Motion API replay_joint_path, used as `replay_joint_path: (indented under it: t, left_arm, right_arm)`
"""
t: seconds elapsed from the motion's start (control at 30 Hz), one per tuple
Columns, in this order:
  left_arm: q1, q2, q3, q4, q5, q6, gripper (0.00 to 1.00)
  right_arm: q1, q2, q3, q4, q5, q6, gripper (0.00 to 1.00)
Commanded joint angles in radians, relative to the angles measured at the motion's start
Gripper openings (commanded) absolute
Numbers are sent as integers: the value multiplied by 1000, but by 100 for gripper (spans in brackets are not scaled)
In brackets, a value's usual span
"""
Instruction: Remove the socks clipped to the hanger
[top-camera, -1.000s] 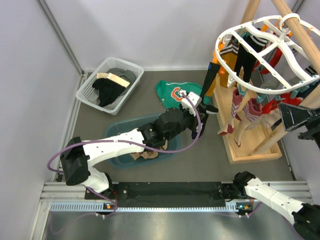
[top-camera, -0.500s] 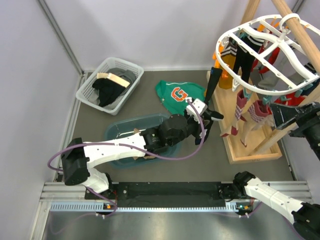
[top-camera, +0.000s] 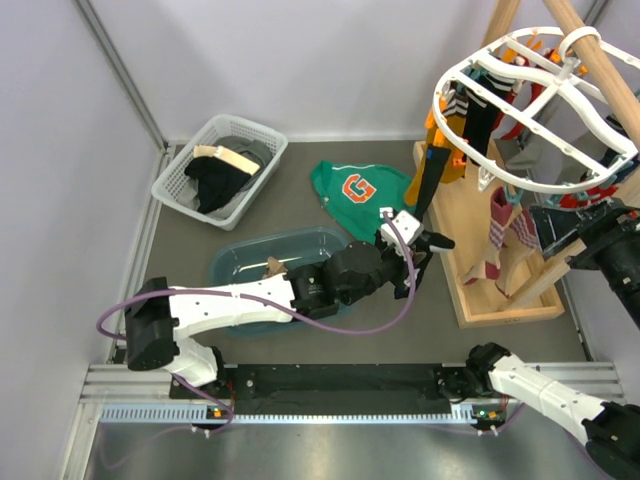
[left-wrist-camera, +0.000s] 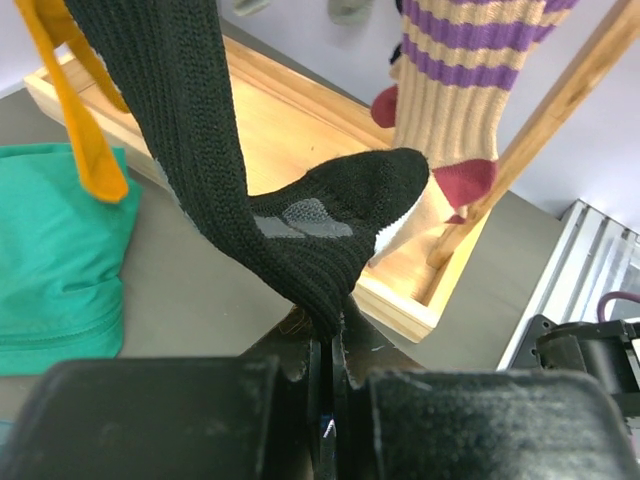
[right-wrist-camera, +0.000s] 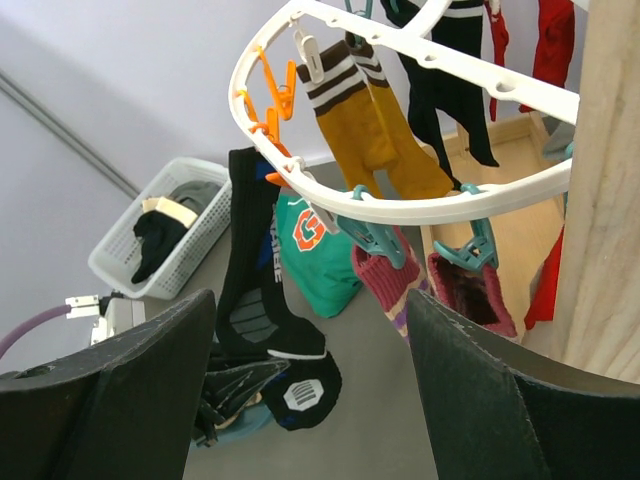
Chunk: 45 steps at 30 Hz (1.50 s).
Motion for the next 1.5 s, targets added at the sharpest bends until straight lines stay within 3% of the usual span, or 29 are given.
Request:
replay_joint_path:
  t: [0.0,1.13,1.47]
  left_arm:
    - [-24,9,32,60,-18,17,0]
    - [-81,43,44,94,-6,52,0]
    - [-27,21,49,54,-51,23,0]
  right_arm:
    - [5,3,0,5,-11,-10,76]
    - [7,5,-34,12,-51,1,76]
    - [5,-6,-96,4,-56,-25,76]
